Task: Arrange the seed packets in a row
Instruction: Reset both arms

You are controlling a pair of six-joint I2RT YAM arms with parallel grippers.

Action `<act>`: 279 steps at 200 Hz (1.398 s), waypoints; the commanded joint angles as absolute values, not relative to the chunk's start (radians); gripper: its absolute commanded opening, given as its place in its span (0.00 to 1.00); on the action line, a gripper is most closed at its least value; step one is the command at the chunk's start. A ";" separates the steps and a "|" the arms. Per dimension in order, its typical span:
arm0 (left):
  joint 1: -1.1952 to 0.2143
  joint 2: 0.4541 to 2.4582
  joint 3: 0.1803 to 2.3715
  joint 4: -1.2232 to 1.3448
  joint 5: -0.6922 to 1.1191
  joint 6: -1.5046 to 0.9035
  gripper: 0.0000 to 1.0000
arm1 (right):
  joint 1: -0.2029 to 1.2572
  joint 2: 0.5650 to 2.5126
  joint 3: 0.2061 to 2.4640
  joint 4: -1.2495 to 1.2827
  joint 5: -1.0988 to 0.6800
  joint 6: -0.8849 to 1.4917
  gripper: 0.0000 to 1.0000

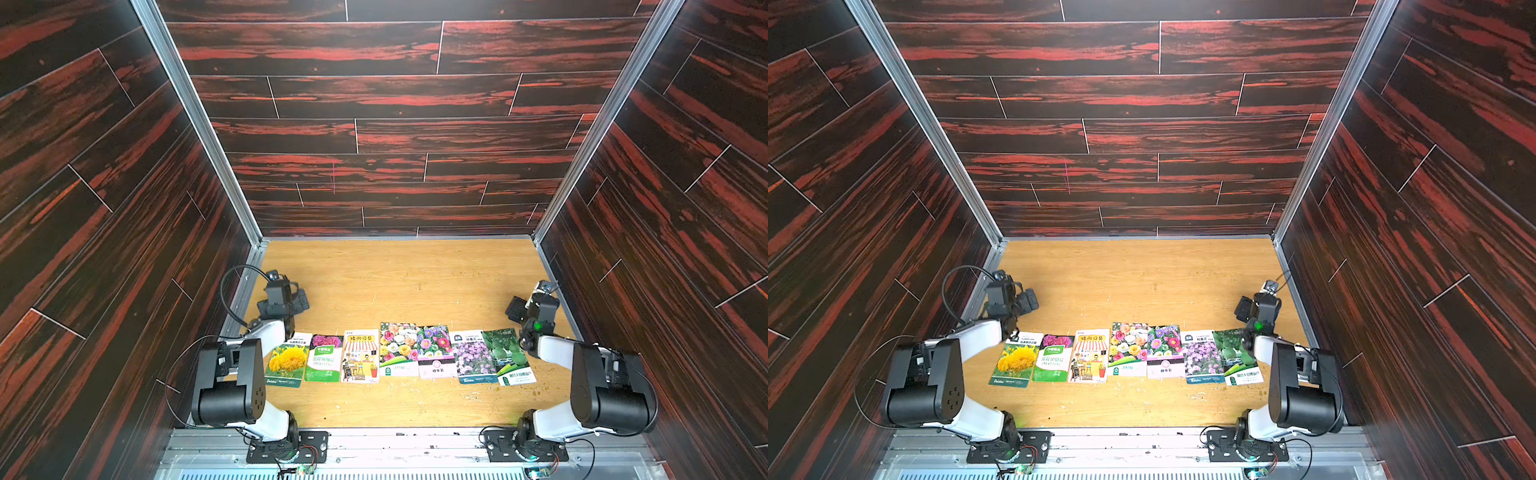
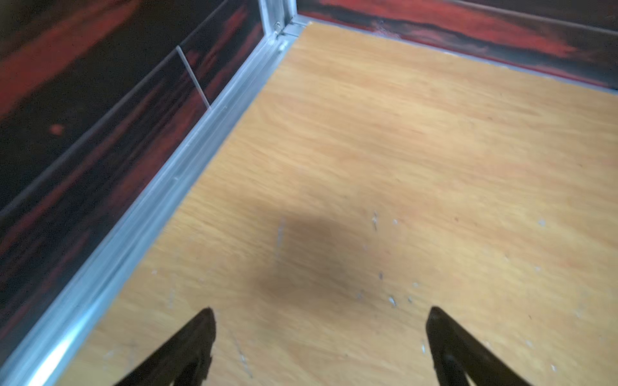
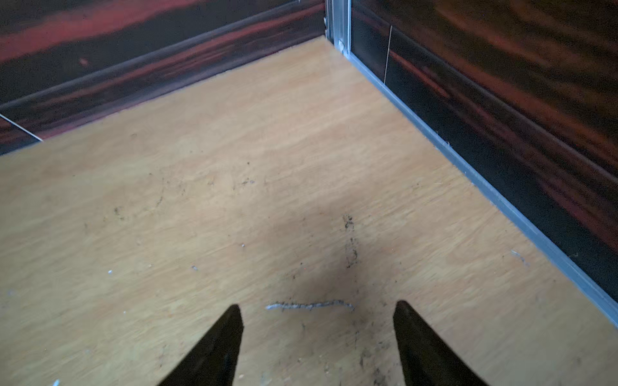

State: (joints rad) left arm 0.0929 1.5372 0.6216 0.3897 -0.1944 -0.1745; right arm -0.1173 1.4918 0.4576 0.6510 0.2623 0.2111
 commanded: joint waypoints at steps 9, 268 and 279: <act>0.074 1.522 0.479 0.709 -0.127 -0.111 1.00 | -0.119 1.464 0.263 1.133 0.166 0.156 0.76; 0.044 1.535 0.429 0.799 -0.189 -0.099 1.00 | -0.072 1.565 0.306 1.151 0.100 0.069 0.99; 0.044 1.535 0.430 0.800 -0.189 -0.099 1.00 | -0.073 1.567 0.310 1.145 0.099 0.070 0.99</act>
State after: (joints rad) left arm 0.0444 1.5623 0.4114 0.7937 -0.1753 -0.1120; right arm -0.0757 1.5543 0.2993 1.1511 0.0933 0.0837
